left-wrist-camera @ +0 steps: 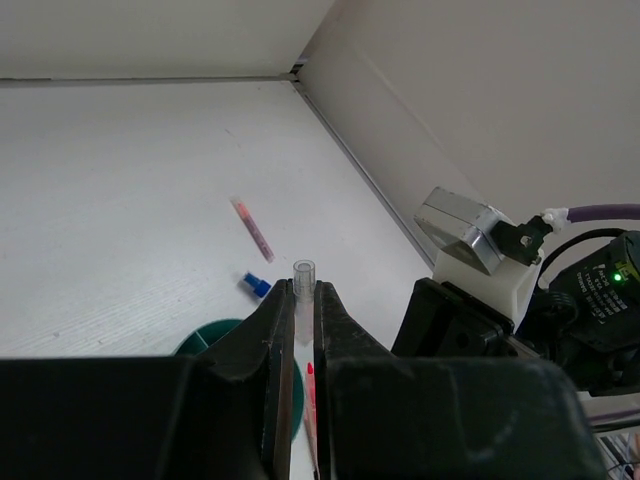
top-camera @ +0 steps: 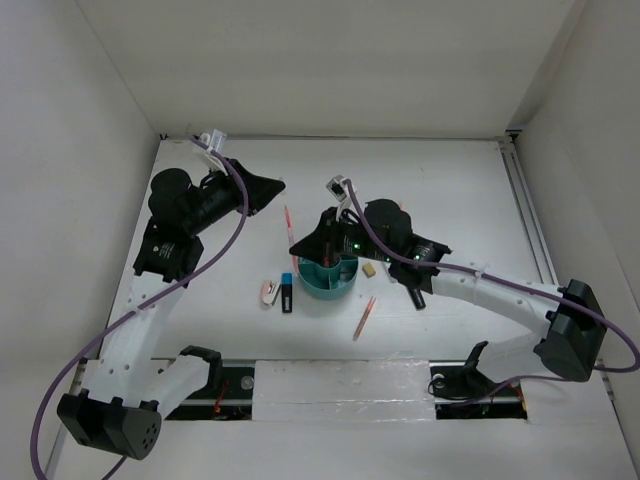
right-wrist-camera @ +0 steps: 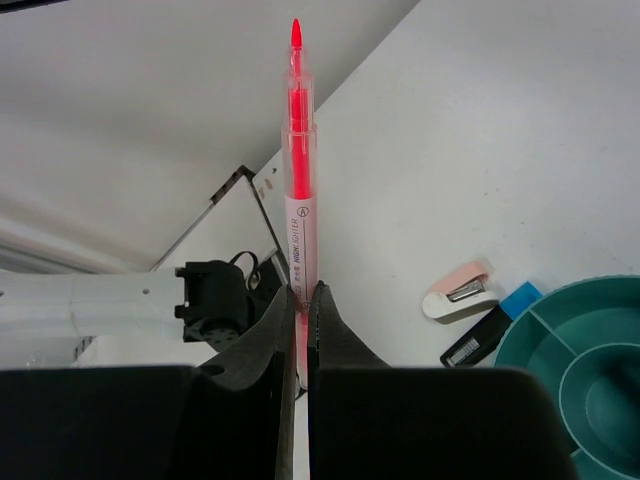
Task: Sort the stationery into containers
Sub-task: Close the pen cap on the pen.
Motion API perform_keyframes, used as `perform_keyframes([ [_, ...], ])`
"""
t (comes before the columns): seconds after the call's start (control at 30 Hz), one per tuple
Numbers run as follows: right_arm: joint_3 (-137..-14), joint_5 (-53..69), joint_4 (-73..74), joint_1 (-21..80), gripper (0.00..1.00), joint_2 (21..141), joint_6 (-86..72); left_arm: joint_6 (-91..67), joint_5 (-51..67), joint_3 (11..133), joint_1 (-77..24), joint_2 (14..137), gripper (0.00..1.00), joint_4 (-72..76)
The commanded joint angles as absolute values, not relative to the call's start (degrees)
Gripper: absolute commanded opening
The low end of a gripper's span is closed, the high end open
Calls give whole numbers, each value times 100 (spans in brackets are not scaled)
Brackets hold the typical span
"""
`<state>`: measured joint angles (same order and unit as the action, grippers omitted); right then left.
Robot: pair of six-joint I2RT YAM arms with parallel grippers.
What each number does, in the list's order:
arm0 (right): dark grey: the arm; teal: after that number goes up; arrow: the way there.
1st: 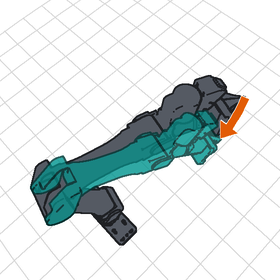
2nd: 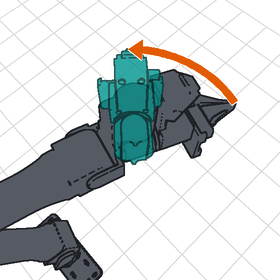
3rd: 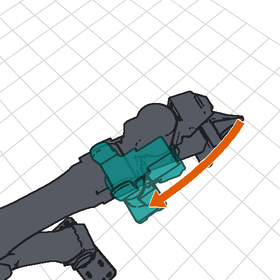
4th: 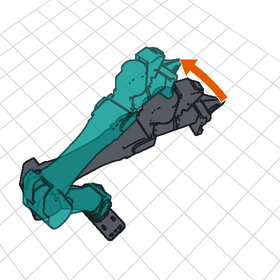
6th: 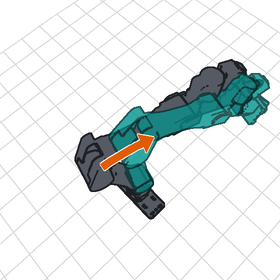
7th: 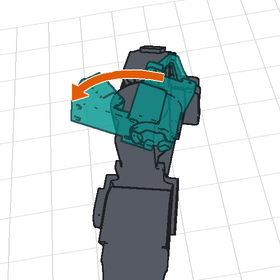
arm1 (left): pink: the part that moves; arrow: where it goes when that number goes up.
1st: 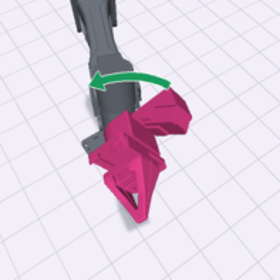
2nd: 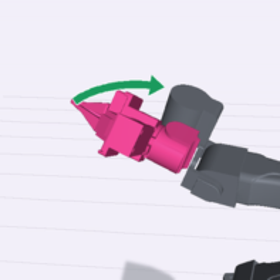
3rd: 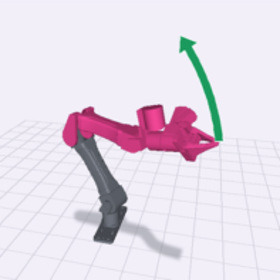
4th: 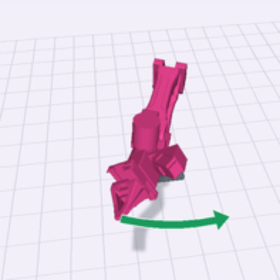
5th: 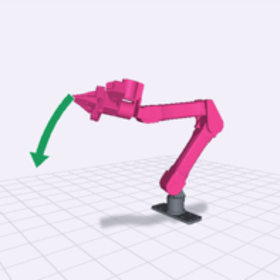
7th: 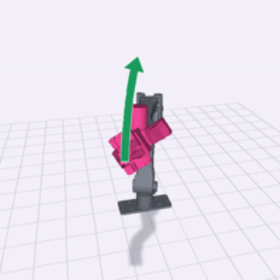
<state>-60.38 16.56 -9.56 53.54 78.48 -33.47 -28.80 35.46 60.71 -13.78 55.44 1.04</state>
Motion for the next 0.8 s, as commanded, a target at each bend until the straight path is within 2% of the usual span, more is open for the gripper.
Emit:
perform_keyframes([
  [0.0,-6354,1758,-1389,5344,0,7796,-3427,-2892,3560,6064,-1362,5502,0,387],
  [0.77,-6460,1863,-1555,5186,0,8007,-3480,-2892,3683,6064,-1362,5555,0,387],
])
